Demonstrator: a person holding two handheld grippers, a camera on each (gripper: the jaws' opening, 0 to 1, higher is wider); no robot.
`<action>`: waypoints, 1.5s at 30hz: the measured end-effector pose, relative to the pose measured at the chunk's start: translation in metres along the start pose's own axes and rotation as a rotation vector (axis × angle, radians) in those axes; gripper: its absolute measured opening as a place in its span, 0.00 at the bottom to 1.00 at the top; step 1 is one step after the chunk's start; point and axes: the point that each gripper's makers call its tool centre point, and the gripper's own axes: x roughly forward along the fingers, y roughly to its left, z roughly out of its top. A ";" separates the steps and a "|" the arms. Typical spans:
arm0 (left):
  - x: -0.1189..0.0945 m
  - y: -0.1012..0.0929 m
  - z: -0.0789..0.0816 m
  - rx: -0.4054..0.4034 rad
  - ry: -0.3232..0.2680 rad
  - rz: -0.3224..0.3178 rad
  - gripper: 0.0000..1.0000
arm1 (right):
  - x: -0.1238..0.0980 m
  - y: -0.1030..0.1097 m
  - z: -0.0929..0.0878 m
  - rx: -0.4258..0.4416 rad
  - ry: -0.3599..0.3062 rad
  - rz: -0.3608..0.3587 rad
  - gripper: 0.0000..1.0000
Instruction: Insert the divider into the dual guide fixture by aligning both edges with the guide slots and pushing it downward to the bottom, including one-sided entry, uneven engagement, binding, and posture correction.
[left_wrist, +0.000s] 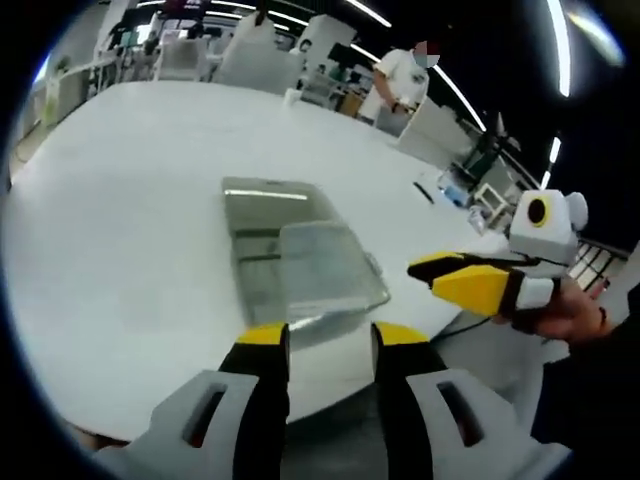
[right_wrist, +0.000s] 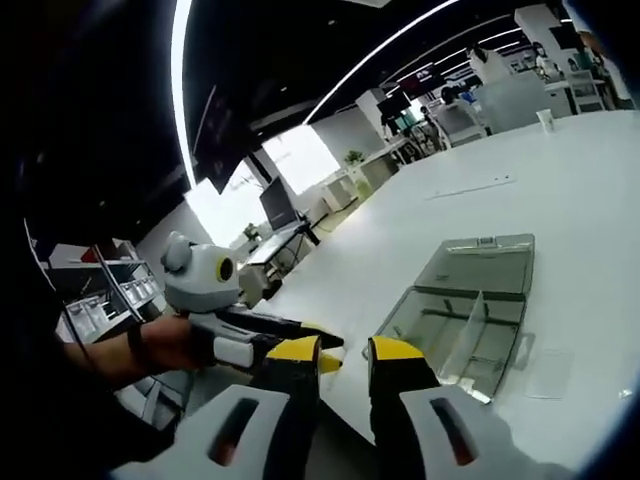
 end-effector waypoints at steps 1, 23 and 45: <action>0.000 -0.002 0.000 0.001 -0.006 -0.009 0.31 | 0.000 -0.001 -0.001 0.009 0.004 0.001 0.11; 0.008 -0.042 0.009 0.080 -0.064 -0.136 0.31 | -0.004 -0.006 -0.007 0.095 0.015 -0.014 0.02; 0.021 -0.045 -0.002 0.212 -0.022 -0.114 0.38 | -0.009 -0.012 0.002 0.234 -0.012 -0.064 0.00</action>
